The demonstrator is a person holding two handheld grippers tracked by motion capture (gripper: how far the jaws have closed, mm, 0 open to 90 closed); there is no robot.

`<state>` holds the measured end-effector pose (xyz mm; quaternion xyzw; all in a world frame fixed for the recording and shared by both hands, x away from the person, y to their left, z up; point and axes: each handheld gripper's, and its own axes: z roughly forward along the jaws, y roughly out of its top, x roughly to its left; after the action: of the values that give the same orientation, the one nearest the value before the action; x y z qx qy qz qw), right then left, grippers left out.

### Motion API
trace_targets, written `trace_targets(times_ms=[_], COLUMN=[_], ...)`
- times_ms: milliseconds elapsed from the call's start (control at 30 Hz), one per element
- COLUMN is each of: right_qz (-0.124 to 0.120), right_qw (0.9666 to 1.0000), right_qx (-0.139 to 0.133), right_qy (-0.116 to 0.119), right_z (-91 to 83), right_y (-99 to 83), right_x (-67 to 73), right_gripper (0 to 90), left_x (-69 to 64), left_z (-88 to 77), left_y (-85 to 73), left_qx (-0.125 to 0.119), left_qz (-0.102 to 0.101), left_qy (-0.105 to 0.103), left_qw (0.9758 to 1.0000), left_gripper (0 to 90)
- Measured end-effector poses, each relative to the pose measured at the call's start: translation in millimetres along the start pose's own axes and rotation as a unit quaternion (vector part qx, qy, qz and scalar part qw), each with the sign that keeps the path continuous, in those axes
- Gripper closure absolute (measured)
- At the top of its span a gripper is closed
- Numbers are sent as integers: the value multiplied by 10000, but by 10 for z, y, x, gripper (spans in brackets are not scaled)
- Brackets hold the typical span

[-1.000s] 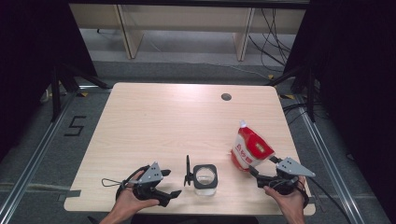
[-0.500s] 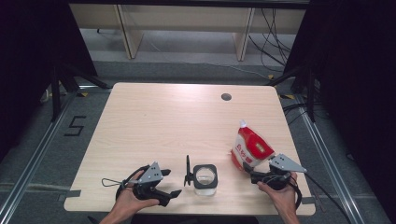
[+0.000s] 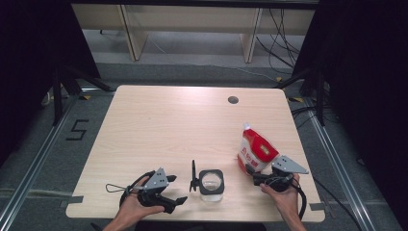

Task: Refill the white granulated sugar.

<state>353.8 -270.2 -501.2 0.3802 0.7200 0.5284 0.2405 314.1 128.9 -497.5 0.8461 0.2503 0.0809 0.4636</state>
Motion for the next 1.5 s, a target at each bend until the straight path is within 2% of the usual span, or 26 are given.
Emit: trace_targets(times_ms=[33, 67, 133, 233, 367, 400, 467, 533, 567, 600, 633, 667, 700, 733, 867, 900, 1000, 1033, 1100, 1200, 1267, 1300, 1333, 1400, 1433, 1500], right_qz=[-131, -85, -141, 11, -13, -85, -69, -26, -18, 111, 23, 23, 29, -33, -22, -16, 35, 74, -10, 21, -39, 34, -49, -19, 114, 21], right_qw=[9999, 9999, 9998, 9997, 9995, 9995, 9993, 9990, 9990, 9989, 9985, 9985, 9986, 9988, 9987, 9983, 9984, 9985, 9984, 9984, 9987, 9987, 9987, 9988, 9984, 9984], right_qx=[-86, -119, -118, -239, -308, -298, -355, -427, -416, -429, -528, -528, -516, -490, -507, -571, -553, -544, -567, -570, -508, -506, -512, -493, -561, -568], right_qy=[-35, 6, -72, -95, -68, -102, -137, -93, -146, -127, -110, -110, -94, -45, -83, -63, 58, 31, 28, -35, 62, -25, -9, 48, -43, 0], right_z=[24, 33, 30, 59, 76, 75, 96, 113, 113, 116, 142, 142, 143, 153, 152, 158, 163, 166, 178, 183, 192, 192, 195, 199, 210, 219], right_y=[4, 3, 8, 3, 8, 13, 11, 10, 12, 10, 5, 5, 4, 8, 7, 3, 1, -3, 2, -6, -8, -14, -11, -8, -18, -19], right_x=[-37, -43, -58, -55, -62, -70, -72, -80, -80, -61, -81, -81, -80, -85, -81, -81, -79, -73, -84, -82, -89, -70, -82, -85, -65, -86], right_gripper=[169, 169, 169, 178, 188, 189, 194, 198, 200, 203, 210, 210, 213, 220, 233, 239, 249, 257, 257, 257, 259, 273, 275, 276, 286, 290], left_x=[-7, 4, -4, 5, -1, -2, 4, -18, 0, -1, -19, -19, -1, 7, 6, 7, 7, 8, 4, -1, 13, 11, 22, 22, 21, 15], left_z=[4, 6, 11, 4, 12, 17, 9, 15, 12, 12, 14, 14, 15, 5, 5, 5, 6, 5, 10, 17, 6, 12, 6, 9, 7, 11], left_y=[2, -2, 2, 6, 5, 2, 5, -1, 6, 5, -1, -1, 4, 7, 9, 9, 9, 9, 8, 4, 9, 1, 5, 1, 4, 6], left_qx=[-2, 64, -21, 9, -36, -65, -5, -33, -32, -32, -29, -29, -54, 5, 3, 9, 7, 4, -9, -56, 31, -16, -7, -69, -49, -70], left_qz=[-25, 95, 75, 147, 112, 115, 149, -34, 122, 107, -44, -44, 112, 160, 155, 179, 167, 171, 128, 119, 129, -21, 103, 108, 81, 63], left_qy=[-11, 74, 16, -29, 2, 2, 15, 17, 8, 10, 21, 21, -12, -36, -39, -44, -48, -48, -28, -8, -89, -67, -38, -49, -50, -56], left_qw=[10000, 9999, 10000, 9999, 9999, 9999, 9999, 10000, 9999, 9999, 10000, 10000, 9999, 9999, 9999, 9998, 9998, 9998, 9999, 9999, 9999, 10000, 9999, 9999, 9999, 9999], left_gripper=[183, 183, 183, 183, 183, 183, 183, 183, 183, 183, 183, 183, 183, 184, 185, 185, 185, 185, 185, 185, 185, 184, 184, 185, 185, 185])
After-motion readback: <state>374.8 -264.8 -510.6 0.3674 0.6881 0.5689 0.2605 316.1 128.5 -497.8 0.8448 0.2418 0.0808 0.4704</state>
